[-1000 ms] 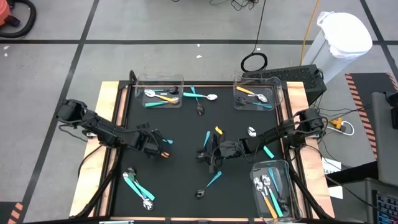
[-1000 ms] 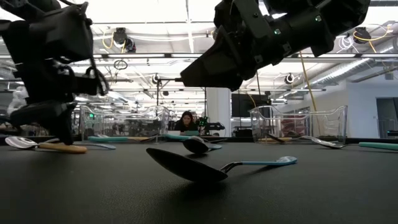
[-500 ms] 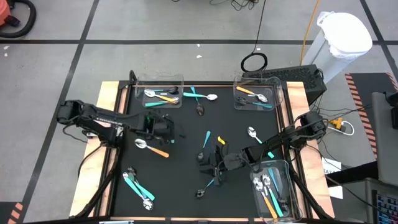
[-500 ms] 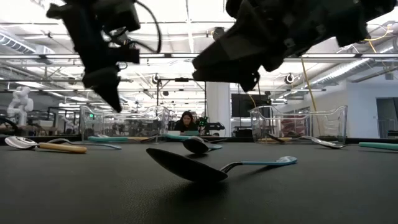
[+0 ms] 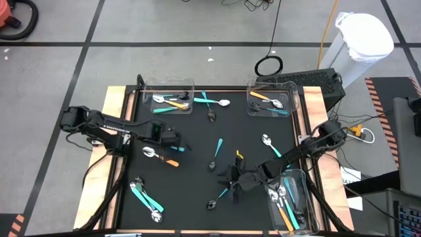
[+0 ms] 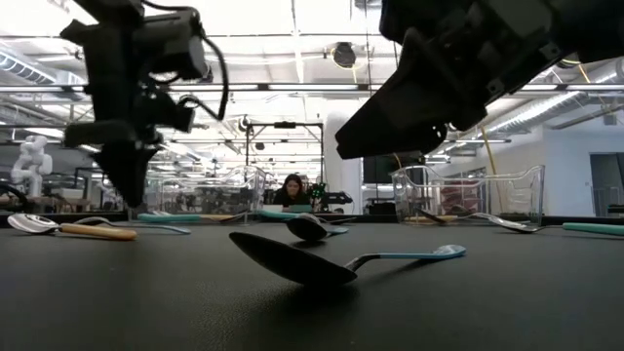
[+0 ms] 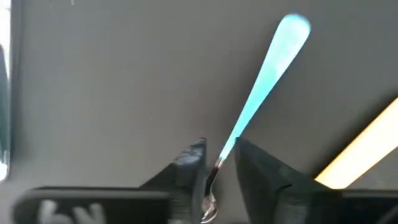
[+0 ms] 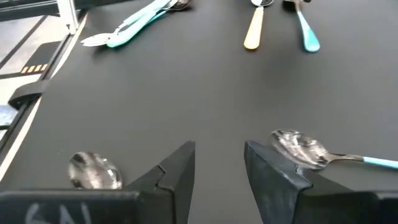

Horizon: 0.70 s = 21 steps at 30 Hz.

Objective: Sort silverware by color (type)
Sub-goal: Put the blue spoon into the top left transparent bin

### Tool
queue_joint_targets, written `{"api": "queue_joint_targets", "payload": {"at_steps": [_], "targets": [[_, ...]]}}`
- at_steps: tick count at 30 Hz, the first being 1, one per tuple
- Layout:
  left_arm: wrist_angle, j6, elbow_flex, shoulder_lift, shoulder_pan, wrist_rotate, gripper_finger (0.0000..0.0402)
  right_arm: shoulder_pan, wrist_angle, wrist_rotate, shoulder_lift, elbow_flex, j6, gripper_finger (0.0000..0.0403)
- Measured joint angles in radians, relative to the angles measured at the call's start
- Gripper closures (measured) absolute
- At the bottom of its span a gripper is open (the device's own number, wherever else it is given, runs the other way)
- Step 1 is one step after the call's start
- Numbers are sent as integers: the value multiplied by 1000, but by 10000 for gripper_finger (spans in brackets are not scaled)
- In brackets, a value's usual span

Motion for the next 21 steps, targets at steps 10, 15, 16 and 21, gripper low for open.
{"api": "queue_joint_targets", "payload": {"at_steps": [10,15,16,21], "targets": [[47,53,-102,0,2,9,243,15,6,1,0,0,11,268],[71,54,-112,0,1,25,275,15,15,1,0,0,11,268],[70,54,-113,0,1,24,284,15,19,1,0,0,10,268],[72,54,-113,0,1,0,340,15,28,1,0,0,10,268]]}}
